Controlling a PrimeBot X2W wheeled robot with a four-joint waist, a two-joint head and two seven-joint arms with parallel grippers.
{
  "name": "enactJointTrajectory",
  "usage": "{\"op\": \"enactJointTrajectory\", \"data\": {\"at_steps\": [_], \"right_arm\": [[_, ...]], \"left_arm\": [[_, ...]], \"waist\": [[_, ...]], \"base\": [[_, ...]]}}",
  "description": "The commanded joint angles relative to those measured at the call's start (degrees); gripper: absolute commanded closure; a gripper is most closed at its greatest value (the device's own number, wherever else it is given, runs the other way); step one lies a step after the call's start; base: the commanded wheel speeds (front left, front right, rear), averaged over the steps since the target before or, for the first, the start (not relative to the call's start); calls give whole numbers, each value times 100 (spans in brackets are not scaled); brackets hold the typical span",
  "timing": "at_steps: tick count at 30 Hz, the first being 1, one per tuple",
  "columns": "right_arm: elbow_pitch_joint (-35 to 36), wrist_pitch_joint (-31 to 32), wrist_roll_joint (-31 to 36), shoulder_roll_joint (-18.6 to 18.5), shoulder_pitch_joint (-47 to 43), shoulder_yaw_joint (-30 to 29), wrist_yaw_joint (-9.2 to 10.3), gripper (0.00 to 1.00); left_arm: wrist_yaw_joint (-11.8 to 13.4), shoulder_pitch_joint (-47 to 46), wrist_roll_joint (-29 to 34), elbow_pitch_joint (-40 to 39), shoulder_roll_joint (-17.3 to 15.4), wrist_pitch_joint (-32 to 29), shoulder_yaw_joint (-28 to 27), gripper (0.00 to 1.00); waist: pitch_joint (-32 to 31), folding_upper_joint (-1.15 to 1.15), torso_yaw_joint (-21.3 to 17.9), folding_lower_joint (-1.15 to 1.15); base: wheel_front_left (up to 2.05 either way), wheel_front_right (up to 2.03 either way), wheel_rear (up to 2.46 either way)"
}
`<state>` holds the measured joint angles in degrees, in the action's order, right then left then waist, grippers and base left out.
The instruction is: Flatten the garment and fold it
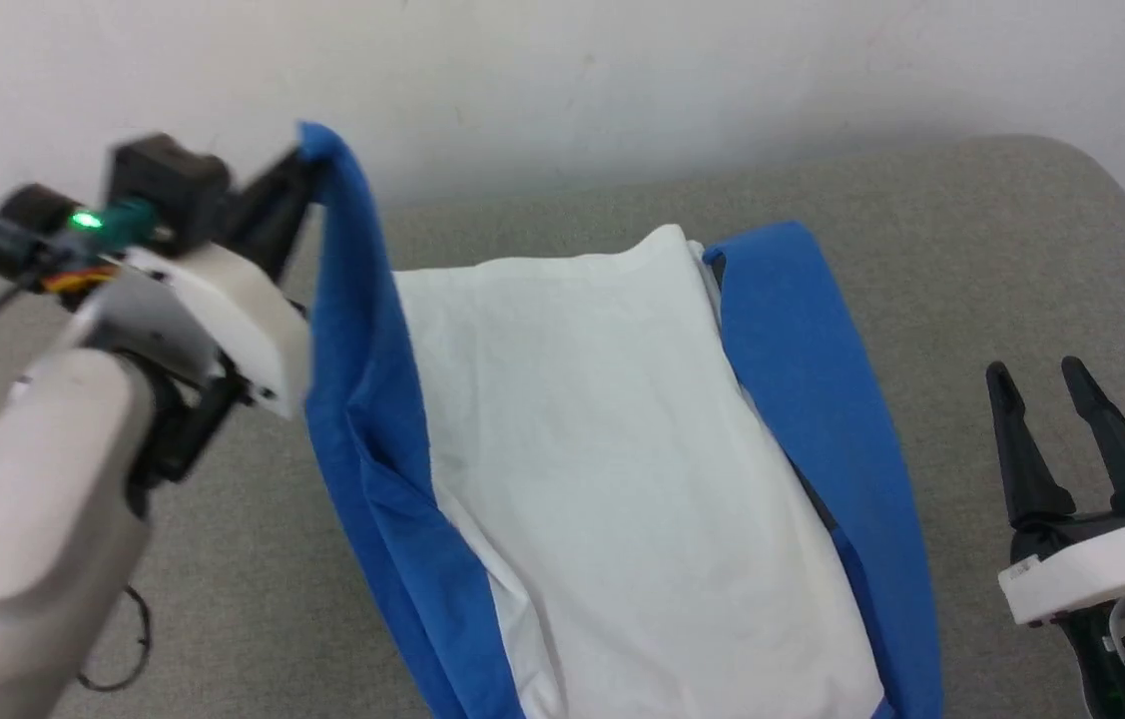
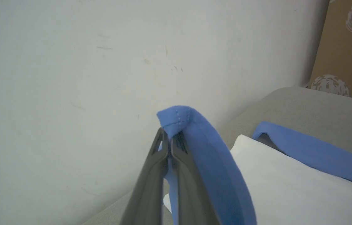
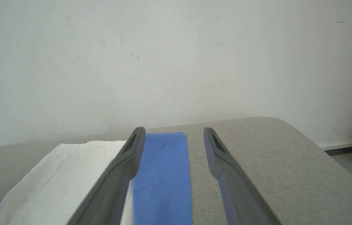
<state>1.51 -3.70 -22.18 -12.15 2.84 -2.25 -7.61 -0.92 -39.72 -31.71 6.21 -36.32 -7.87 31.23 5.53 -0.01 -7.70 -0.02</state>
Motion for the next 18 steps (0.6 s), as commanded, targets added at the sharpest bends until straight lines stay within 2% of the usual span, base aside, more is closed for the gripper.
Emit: {"op": "enactJointTrajectory", "data": {"at_steps": [1,9,18], "right_arm": [[44,6,28,40,-76,-12,12,0],[123,28,25,85,-87,10,12,0],[137,-38,-23,194,-6,8,12,0]], "left_arm": [[20,108,63,-97,104,-68,111,100],[39,101,250,-209,1049,-291,912,100],[99,-226,392,883,2511,-80,1572,100]], "waist": [[-121,1,-8,2],[-13,1,-341,2],[428,1,-771,2]], "base": [[0,0,0],[0,0,0],[0,0,0]]}}
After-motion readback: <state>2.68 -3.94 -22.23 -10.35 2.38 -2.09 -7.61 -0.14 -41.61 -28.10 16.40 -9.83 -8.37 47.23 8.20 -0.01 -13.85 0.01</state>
